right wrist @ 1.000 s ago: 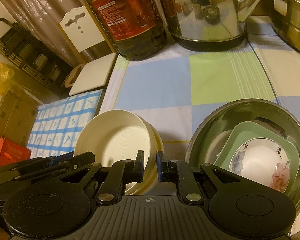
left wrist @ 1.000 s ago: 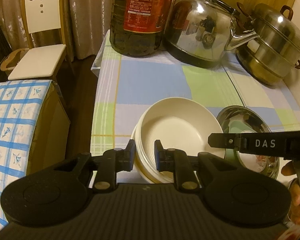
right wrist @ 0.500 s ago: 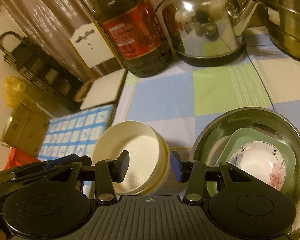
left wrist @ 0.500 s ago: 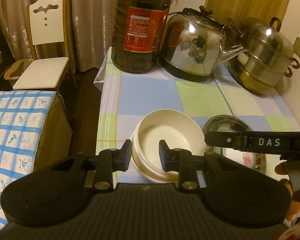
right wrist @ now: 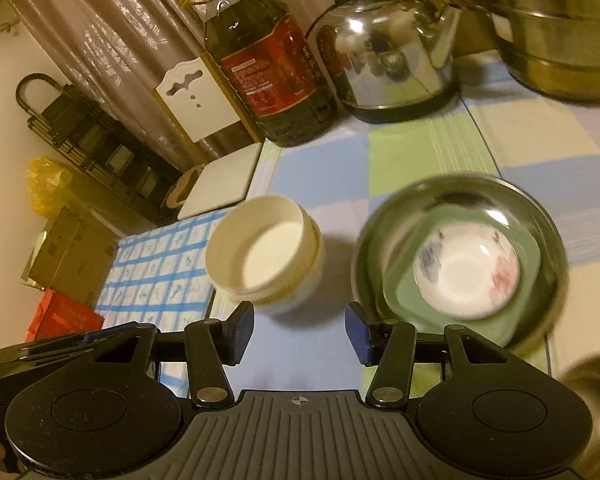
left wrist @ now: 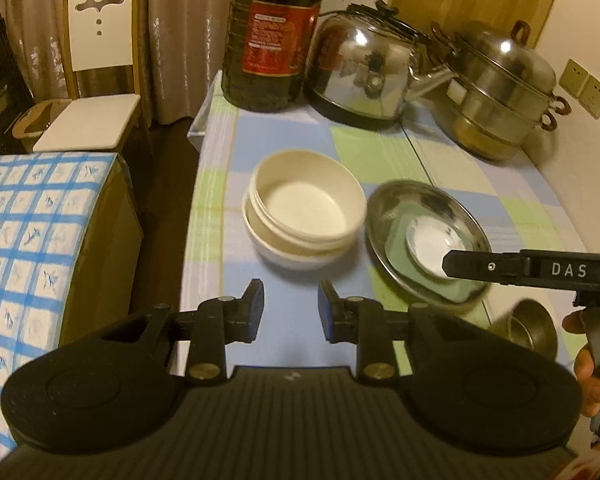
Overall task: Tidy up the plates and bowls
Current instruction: 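Open the left gripper and withdraw from the stacked bowls, then move the left gripper to the rim of the small steel bowl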
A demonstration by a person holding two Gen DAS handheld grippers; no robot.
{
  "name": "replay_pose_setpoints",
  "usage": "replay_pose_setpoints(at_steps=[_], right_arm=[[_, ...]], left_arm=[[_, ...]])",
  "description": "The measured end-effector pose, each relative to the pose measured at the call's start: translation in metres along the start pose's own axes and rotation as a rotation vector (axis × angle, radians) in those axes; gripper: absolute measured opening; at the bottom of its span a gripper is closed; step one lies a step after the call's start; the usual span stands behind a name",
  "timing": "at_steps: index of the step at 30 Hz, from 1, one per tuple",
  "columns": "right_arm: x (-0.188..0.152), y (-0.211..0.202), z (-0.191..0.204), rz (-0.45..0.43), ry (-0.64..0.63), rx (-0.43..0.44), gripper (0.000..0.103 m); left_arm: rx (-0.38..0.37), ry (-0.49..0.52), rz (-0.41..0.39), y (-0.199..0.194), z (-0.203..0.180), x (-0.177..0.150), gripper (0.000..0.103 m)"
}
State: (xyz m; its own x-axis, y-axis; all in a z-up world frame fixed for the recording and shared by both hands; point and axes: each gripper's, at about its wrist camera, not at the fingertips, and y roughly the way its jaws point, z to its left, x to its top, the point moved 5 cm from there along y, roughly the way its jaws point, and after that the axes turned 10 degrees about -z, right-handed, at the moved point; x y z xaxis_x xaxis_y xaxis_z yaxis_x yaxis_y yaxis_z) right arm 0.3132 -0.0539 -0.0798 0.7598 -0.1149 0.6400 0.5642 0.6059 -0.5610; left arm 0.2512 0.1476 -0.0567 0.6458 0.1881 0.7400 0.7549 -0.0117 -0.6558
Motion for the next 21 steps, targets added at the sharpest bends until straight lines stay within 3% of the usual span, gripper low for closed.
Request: replay_pose_setpoints(at_steps=[21], right_arm=[[-0.067, -0.099, -0.057, 0.083, -0.036, -0.053, 0.056]], left_arm=[[-0.037, 0.028, 0.090, -0.041, -0.087, -0.079, 0.026]])
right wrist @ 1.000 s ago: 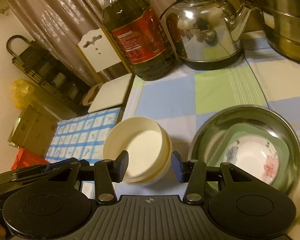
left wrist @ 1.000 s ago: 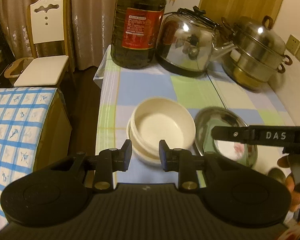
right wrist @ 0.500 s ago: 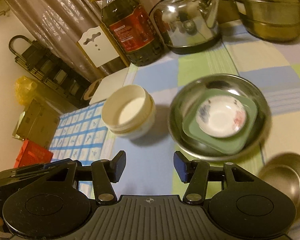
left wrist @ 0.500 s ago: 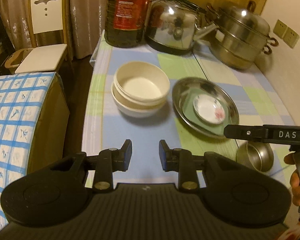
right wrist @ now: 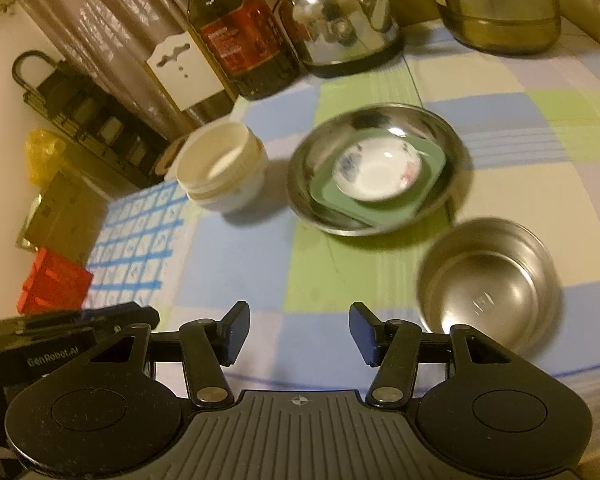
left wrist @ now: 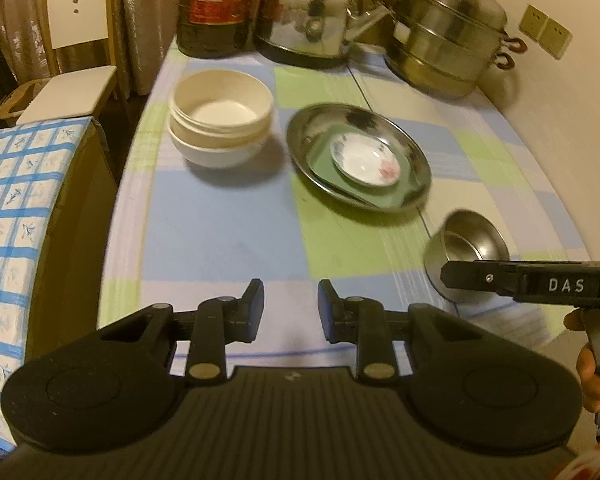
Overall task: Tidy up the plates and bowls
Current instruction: 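Move the left gripper to the rim of the small steel bowl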
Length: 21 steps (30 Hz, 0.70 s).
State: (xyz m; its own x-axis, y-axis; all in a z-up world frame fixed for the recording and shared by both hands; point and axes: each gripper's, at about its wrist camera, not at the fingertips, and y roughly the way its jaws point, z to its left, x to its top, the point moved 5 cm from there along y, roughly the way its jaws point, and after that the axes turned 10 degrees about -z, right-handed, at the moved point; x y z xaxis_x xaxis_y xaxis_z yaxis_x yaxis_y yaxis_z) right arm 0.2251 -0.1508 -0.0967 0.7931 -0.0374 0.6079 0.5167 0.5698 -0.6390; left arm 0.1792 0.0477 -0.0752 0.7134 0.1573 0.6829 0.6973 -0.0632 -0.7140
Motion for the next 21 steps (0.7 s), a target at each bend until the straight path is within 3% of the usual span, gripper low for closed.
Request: replay_pose_setpoints(at_steps=[11, 21], right_arm=[[-0.033, -0.035, -0.047, 0.047, 0.019, -0.063, 0.056], [-0.036, -0.060, -0.093, 0.017, 0.056, -0.168, 0.056]], left_arm=[[-0.059, 0.035, 0.039, 0.003, -0.052, -0.027, 0.026], [-0.092, 0.113, 0.049, 0.027, -0.096, -0.033, 0.026]])
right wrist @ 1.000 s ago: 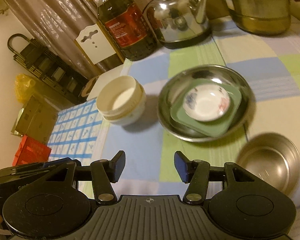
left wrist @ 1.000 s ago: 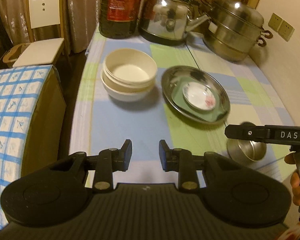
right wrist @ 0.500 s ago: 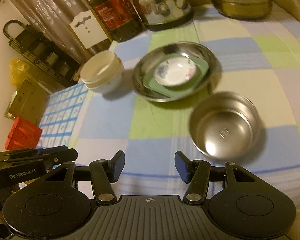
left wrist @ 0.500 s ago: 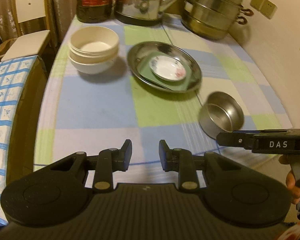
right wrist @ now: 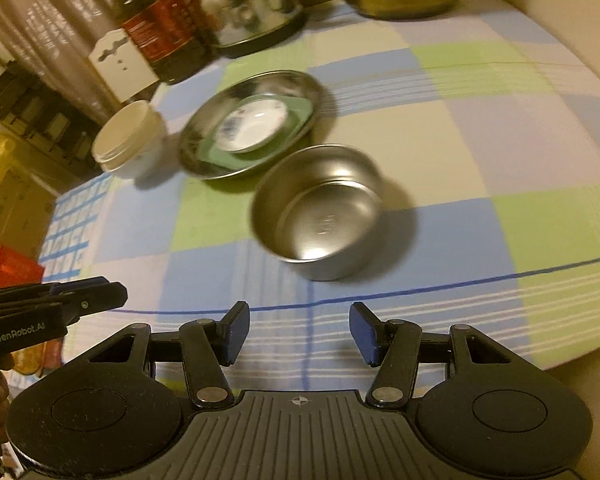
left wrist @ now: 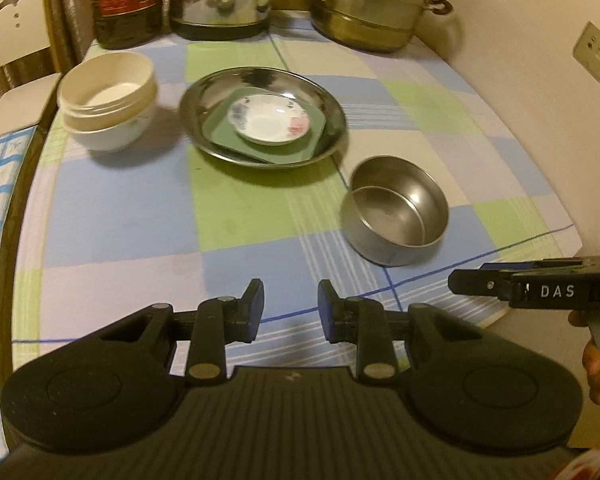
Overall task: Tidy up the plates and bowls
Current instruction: 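Move the left gripper to the rim of the small steel bowl, then close the left gripper on the steel bowl rim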
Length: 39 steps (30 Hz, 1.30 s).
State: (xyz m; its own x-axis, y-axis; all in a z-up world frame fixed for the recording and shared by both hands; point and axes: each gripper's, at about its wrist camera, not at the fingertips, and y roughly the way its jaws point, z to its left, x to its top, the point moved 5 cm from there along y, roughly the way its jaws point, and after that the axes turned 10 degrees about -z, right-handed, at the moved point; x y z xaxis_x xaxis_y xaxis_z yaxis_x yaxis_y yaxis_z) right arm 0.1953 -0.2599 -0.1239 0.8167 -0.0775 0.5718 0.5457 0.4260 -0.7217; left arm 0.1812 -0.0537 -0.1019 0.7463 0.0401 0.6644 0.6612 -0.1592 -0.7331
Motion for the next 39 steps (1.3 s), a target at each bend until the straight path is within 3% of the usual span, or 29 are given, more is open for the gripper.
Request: replay_pose_setpoints(at_steps=[12, 19, 35, 39], right_arm=[[0.024, 0.004, -0.029, -0.081, -0.008, -0.091, 0.056], [0.040, 0.017, -0.036, -0.102, -0.010, -0.102, 0.056], [0.051, 0.052, -0.033, -0.070, -0.049, -0.101, 0.054], [0.050, 0.056, -0.033, -0.057, -0.052, -0.100, 0.048]], left_arm=[[-0.060, 0.049, -0.013, 0.038, -0.038, 0.022, 0.027], [-0.064, 0.069, -0.009, 0.063, -0.049, 0.034, 0.029], [-0.048, 0.071, 0.045, 0.112, -0.052, 0.044, 0.029], [-0.052, 0.069, 0.054, 0.115, -0.052, 0.043, 0.029]])
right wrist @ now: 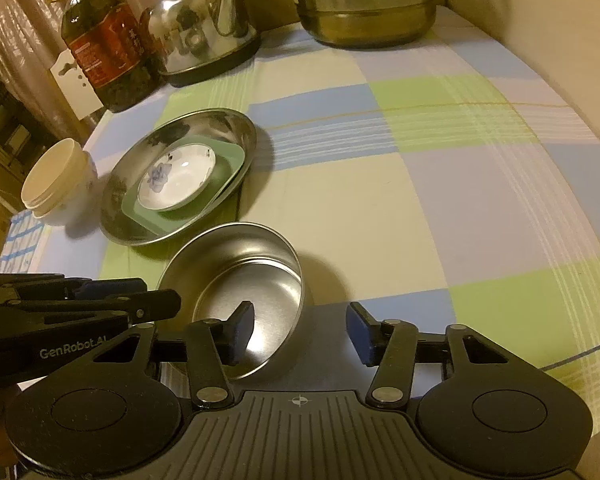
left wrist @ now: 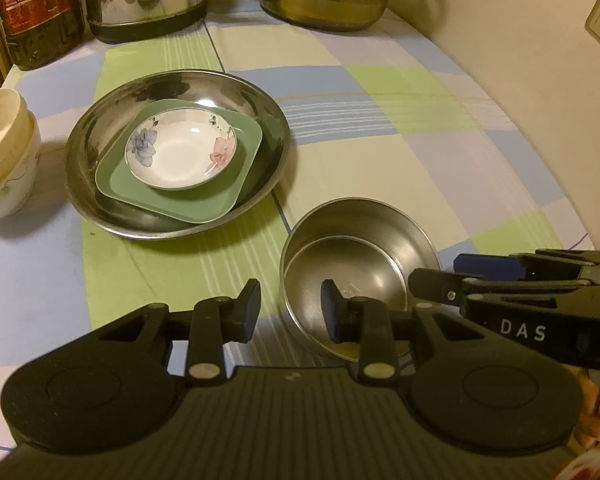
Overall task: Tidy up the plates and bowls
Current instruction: 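Close the left gripper on the steel bowl rim, then lift the steel bowl and carry it over the stacked cream bowl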
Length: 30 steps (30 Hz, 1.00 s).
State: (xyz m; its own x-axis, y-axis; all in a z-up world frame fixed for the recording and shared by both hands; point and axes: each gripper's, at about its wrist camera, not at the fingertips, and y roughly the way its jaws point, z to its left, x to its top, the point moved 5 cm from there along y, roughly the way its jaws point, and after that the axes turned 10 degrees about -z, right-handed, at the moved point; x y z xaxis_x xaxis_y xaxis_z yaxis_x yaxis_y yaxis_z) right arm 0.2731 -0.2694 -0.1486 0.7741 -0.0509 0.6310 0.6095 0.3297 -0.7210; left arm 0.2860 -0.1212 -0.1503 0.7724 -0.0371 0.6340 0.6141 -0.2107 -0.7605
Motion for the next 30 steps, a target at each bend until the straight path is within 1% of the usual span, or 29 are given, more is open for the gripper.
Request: replay_pose_setpoints(at_steps=[3, 5, 6, 9, 10, 11, 12, 13, 15, 18, 30], right_arm=[[-0.002, 0.003, 0.000, 0.008, 0.006, -0.001, 0.042], [-0.003, 0.004, 0.000, 0.011, 0.006, -0.002, 0.038], [-0.004, 0.004, 0.001, 0.010, 0.006, -0.001, 0.034], [-0.004, 0.004, 0.002, 0.005, 0.003, -0.004, 0.029], [-0.004, 0.004, 0.002, 0.003, 0.003, -0.005, 0.026], [-0.004, 0.005, 0.002, 0.002, 0.003, -0.005, 0.023], [-0.005, 0.005, 0.002, 0.002, 0.004, -0.005, 0.018], [-0.005, 0.005, 0.002, 0.001, 0.005, -0.004, 0.015], [-0.005, 0.005, 0.002, -0.005, 0.009, -0.002, 0.011], [-0.005, 0.004, 0.003, -0.013, -0.001, -0.014, 0.010], [-0.005, -0.008, 0.009, -0.026, -0.011, 0.002, 0.010]], left_arm=[[0.000, -0.003, 0.009, 0.003, 0.002, -0.001, 0.029], [-0.006, -0.012, 0.014, 0.005, 0.003, -0.002, 0.028], [-0.010, -0.018, 0.015, 0.005, 0.004, -0.002, 0.027], [-0.019, -0.023, 0.019, 0.007, 0.004, -0.002, 0.023], [-0.020, -0.020, 0.019, 0.007, 0.003, -0.003, 0.021], [-0.022, -0.017, 0.020, 0.008, 0.003, -0.003, 0.017], [-0.025, -0.017, 0.022, 0.008, 0.002, -0.003, 0.013], [-0.028, -0.017, 0.024, 0.009, 0.002, -0.003, 0.012], [-0.024, -0.009, 0.020, 0.009, 0.000, -0.005, 0.011], [-0.022, 0.006, 0.013, 0.007, -0.001, -0.006, 0.008], [-0.019, 0.009, -0.022, -0.012, -0.001, -0.006, 0.008]])
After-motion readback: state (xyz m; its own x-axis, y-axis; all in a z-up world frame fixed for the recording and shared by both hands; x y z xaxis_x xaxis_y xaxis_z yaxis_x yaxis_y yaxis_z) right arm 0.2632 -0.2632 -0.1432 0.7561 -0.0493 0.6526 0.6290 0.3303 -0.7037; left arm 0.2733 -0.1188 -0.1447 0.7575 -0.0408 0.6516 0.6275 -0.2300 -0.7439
